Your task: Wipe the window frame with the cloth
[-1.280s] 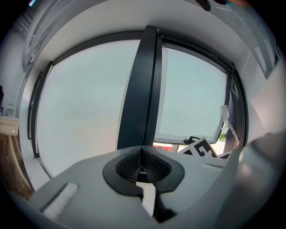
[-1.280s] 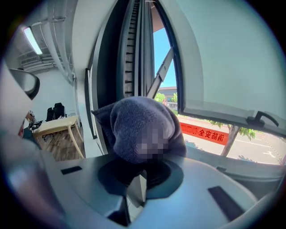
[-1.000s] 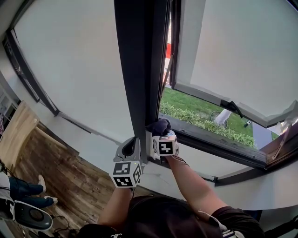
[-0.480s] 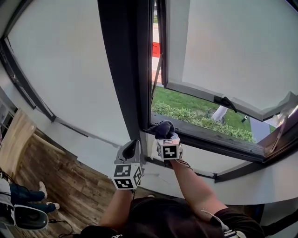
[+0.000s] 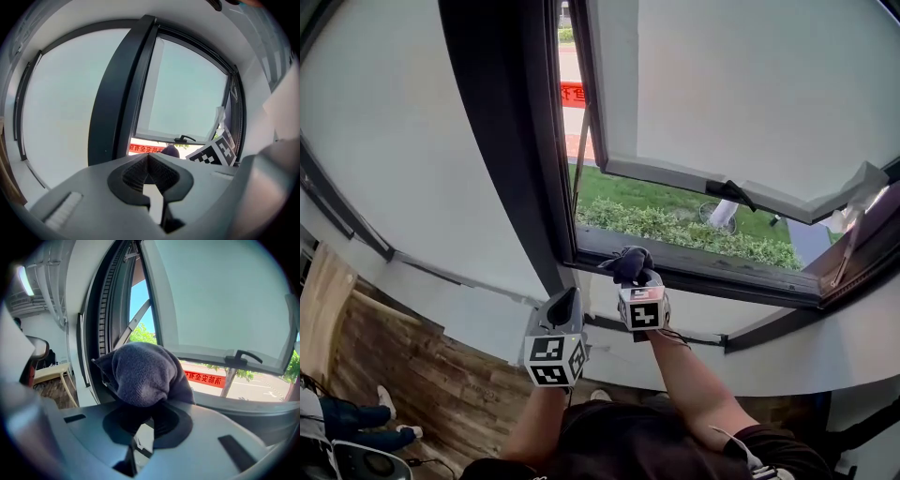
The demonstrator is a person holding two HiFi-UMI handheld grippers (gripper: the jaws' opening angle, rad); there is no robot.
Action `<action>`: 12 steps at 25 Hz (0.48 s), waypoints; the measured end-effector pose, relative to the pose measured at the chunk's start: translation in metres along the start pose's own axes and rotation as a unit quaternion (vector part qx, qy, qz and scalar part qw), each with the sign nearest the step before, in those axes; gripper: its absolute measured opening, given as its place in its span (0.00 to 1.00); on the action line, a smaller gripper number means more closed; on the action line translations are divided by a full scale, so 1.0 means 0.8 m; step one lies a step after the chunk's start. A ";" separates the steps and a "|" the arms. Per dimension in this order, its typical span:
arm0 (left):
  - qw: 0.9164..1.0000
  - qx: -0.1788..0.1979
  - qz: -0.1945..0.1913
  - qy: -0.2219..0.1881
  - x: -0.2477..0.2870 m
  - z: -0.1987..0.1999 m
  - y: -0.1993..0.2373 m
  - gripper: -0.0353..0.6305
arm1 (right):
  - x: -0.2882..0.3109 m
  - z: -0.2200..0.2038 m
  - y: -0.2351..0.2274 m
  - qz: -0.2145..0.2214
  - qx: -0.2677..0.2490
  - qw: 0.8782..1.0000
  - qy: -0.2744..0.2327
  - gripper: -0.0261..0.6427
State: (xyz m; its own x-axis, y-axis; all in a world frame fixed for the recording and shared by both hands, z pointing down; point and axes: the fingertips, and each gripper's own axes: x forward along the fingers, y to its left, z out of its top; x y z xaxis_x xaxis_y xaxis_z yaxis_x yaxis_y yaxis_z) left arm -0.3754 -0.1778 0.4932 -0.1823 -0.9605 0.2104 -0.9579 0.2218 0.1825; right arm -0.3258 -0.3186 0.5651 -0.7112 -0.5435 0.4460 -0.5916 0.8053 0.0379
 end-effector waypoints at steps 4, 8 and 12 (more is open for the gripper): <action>1.000 0.001 -0.022 0.006 0.013 -0.004 -0.022 0.07 | -0.009 -0.024 -0.029 -0.015 0.011 1.000 0.014 0.09; 0.999 0.000 -0.047 0.014 0.028 -0.008 -0.047 0.07 | -0.028 -0.033 -0.060 -0.035 0.017 0.999 0.016 0.09; 0.997 0.005 -0.073 0.023 0.040 -0.013 -0.081 0.07 | -0.051 -0.043 -0.096 -0.054 0.025 0.998 0.014 0.09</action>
State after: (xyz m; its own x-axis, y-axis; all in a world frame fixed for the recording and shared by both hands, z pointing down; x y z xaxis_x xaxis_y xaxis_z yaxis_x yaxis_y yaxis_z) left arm -0.3173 -0.2211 0.4982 -0.0306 -0.9734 0.2269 -0.9759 0.0782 0.2040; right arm -0.2383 -0.3497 0.5744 -0.6308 -0.6196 0.4671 -0.6835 0.7287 0.0434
